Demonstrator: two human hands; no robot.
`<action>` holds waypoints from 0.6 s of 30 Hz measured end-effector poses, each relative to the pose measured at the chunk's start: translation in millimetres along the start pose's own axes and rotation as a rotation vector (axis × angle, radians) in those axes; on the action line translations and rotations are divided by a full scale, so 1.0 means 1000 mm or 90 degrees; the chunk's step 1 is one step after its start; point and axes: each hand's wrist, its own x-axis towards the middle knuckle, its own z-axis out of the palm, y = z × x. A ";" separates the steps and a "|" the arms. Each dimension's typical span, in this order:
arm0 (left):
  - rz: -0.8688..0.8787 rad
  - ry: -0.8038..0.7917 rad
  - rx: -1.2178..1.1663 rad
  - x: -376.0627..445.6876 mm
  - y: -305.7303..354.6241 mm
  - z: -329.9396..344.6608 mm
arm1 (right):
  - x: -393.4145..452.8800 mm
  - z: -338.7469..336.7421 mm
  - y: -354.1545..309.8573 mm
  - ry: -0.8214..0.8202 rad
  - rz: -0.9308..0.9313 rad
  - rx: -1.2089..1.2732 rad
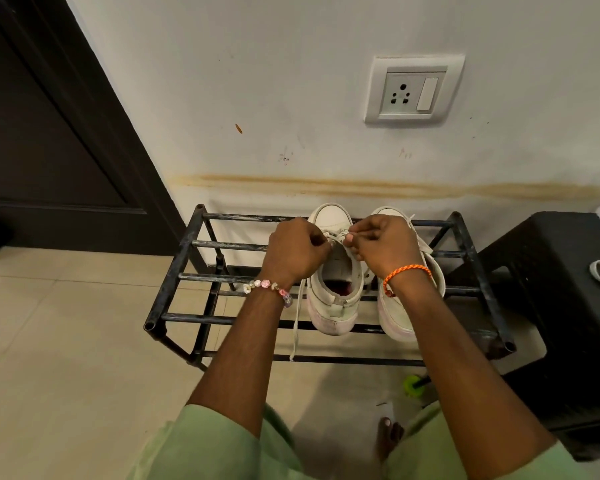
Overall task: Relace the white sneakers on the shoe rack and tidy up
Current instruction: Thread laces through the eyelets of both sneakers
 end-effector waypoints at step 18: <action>-0.269 -0.104 -0.461 0.008 -0.015 -0.003 | -0.010 0.039 0.010 0.096 -0.149 -0.304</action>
